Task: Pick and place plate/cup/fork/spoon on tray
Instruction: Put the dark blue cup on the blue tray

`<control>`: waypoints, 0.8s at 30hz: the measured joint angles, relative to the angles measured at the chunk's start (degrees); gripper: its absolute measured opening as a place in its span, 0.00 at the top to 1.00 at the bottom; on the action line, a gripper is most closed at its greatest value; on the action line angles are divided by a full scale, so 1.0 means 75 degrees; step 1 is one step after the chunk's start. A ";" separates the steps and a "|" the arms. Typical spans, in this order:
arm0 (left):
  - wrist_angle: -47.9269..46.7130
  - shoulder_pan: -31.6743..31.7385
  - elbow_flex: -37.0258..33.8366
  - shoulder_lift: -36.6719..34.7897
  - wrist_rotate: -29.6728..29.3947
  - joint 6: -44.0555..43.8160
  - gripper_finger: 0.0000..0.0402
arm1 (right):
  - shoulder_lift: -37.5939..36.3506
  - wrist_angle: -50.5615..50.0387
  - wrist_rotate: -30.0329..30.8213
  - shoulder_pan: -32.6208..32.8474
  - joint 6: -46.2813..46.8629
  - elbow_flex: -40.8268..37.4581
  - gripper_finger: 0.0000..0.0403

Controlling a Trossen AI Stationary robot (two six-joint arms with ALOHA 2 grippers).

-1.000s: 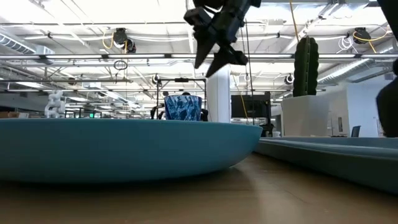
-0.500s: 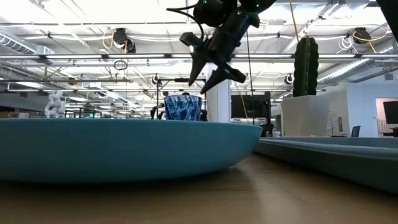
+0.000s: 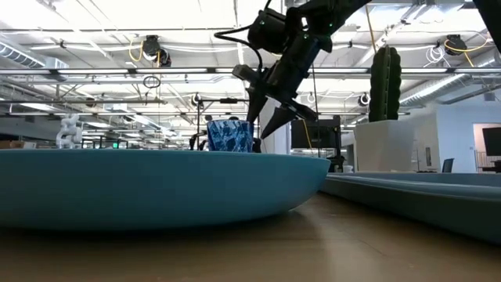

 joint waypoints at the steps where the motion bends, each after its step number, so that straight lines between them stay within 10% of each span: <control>1: 0.0000 0.0000 0.0000 0.0000 0.0000 0.0000 0.98 | -0.0003 -0.0005 0.0008 0.0000 -0.0113 -0.0005 0.60; 10: 0.0003 0.0000 -0.0003 0.0000 0.0000 0.0020 0.98 | -0.0003 -0.0837 0.0169 -0.0002 -0.0939 -0.0009 0.96; 24: -0.0003 0.0000 -0.0003 0.0000 -0.0003 -0.0035 0.98 | -0.2332 -0.2579 0.0024 0.0015 -0.1079 0.0000 1.00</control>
